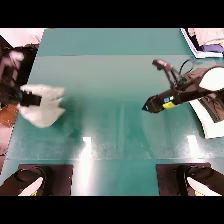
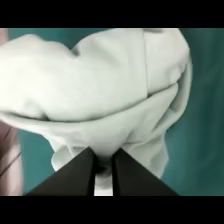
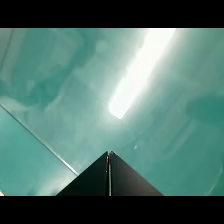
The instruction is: Fold the shirts.
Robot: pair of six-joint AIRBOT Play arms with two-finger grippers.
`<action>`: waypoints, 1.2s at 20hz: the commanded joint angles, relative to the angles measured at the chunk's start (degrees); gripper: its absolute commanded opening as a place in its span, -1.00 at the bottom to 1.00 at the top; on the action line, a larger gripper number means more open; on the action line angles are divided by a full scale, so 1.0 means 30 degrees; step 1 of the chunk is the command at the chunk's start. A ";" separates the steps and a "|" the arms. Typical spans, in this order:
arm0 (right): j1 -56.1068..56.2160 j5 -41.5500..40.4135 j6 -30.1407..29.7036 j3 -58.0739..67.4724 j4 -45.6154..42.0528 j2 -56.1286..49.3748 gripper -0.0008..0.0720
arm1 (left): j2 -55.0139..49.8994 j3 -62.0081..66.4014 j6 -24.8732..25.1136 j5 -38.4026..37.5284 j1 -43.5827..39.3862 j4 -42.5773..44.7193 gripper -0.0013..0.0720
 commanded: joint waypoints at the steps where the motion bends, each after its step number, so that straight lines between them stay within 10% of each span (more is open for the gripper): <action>1: 0.0015 -0.0539 0.0015 0.2535 -0.0080 0.0007 -0.93 | -0.0022 0.5778 0.4524 0.1333 -0.0015 -0.8823 -0.89; 4: 0.0015 -0.1173 0.0015 0.4590 -0.0197 0.0007 -0.93 | -0.0794 0.7497 0.6462 0.1800 -0.0109 -1.3325 -0.89; 13: -0.2346 -0.0947 0.0940 0.8466 -0.1158 0.0007 -0.93 | -0.9734 0.7563 0.9231 0.2936 -0.4240 -1.3063 -0.89; 15: -0.3169 -0.0321 0.1137 0.8670 -0.1151 0.0007 -0.93 | -1.1336 0.7752 0.7650 0.3942 -0.3585 -1.2349 0.42; 16: -0.3504 -0.0015 0.1166 0.8663 -0.1151 0.0015 -0.93 | -1.1672 0.7934 0.6601 0.3701 -0.2994 -1.2203 0.74; 21: -0.4146 0.0539 0.1158 0.8648 -0.1173 0.0007 -0.93 | -1.0885 0.6688 0.4911 -0.1100 0.0124 -1.2976 0.69; 24: -0.4146 0.0539 0.1158 0.8648 -0.1173 0.0007 -0.93 | -0.8692 0.0845 0.4969 0.1661 -0.0510 -1.5409 0.69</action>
